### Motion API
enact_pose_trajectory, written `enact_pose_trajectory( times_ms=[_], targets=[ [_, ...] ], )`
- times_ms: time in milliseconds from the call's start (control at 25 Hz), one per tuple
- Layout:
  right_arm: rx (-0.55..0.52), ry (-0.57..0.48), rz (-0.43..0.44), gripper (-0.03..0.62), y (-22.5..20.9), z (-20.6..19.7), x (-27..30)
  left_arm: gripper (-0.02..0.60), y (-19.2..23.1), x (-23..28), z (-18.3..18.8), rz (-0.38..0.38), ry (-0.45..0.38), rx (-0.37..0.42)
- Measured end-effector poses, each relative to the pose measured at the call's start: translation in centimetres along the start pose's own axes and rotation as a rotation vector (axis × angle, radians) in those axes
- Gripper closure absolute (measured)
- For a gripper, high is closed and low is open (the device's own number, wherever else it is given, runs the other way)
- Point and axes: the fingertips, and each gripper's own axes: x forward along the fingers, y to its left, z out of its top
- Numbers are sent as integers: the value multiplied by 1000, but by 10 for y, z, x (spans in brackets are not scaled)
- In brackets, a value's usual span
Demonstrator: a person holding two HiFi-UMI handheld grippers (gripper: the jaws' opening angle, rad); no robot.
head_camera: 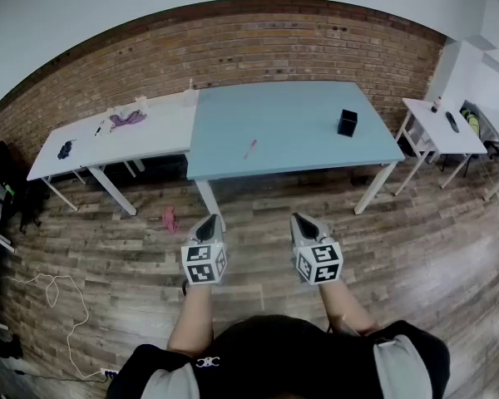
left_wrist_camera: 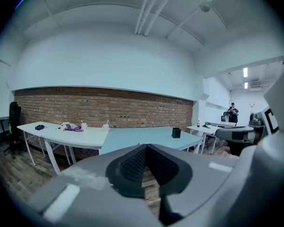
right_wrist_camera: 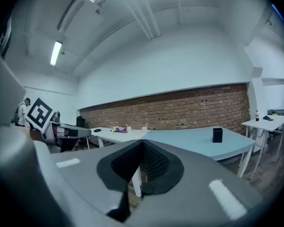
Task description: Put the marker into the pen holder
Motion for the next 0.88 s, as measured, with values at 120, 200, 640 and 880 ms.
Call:
enact_pose_trajectory(
  times_ms=[120, 200, 640, 880],
  targets=[
    [29, -8, -3, 589, 1, -1, -2, 577, 0, -1, -3, -3, 8, 4],
    [37, -4, -2, 589, 3, -2, -3, 577, 1, -1, -4, -4, 11, 0],
    [28, 2, 7, 589, 13, -4, 3, 577, 9, -2, -8, -7, 10, -11],
    [13, 14, 8, 589, 24, -7, 11, 577, 20, -3, -13, -13, 18, -17]
  ],
)
